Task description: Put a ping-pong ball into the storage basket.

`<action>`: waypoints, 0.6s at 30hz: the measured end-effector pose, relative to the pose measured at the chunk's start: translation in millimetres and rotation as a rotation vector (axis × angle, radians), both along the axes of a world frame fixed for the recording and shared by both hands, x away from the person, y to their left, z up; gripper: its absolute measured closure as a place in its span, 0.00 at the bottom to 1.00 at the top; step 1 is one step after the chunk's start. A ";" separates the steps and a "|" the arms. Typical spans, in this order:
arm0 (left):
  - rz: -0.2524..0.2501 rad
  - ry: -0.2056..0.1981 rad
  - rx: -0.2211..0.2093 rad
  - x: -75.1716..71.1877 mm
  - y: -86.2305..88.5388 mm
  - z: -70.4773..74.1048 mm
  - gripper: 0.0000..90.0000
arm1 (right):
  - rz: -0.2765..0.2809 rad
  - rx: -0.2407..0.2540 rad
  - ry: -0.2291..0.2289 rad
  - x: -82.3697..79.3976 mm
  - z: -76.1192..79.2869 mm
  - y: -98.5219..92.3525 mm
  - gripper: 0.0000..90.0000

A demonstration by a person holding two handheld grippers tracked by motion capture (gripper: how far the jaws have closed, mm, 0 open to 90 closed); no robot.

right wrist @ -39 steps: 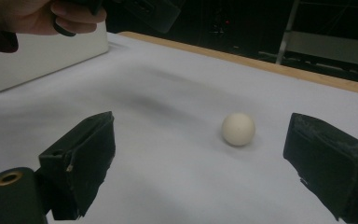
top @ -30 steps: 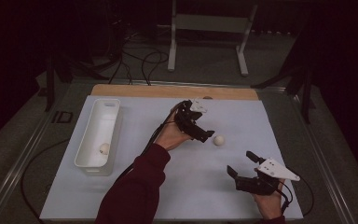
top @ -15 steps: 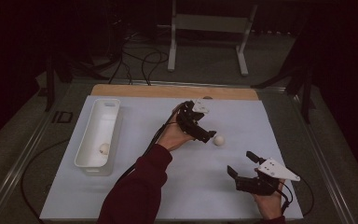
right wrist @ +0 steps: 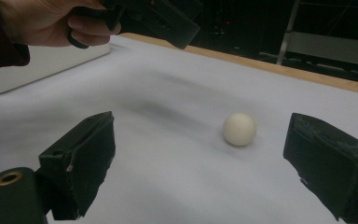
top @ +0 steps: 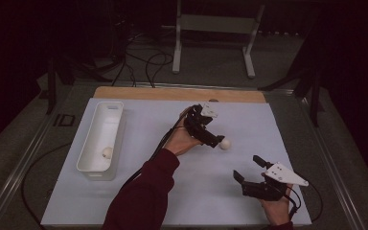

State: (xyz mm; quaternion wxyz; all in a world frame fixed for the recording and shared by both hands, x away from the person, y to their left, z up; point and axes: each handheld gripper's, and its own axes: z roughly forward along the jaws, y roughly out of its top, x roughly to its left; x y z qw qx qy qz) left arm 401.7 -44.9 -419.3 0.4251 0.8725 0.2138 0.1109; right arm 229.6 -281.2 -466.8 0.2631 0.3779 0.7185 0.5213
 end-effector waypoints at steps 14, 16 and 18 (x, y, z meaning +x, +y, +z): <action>-0.009 0.007 0.006 0.0 -8.5 -4.5 0.00 | 0.000 0.001 0.000 0.0 -0.3 -0.4 0.09; -0.014 0.003 0.015 0.2 -9.9 -4.8 0.00 | -0.001 0.001 0.000 0.1 -0.2 -0.3 0.09; -0.016 0.004 0.013 0.5 -11.1 -4.9 0.00 | -0.001 0.000 -0.001 0.3 -0.3 -0.4 0.09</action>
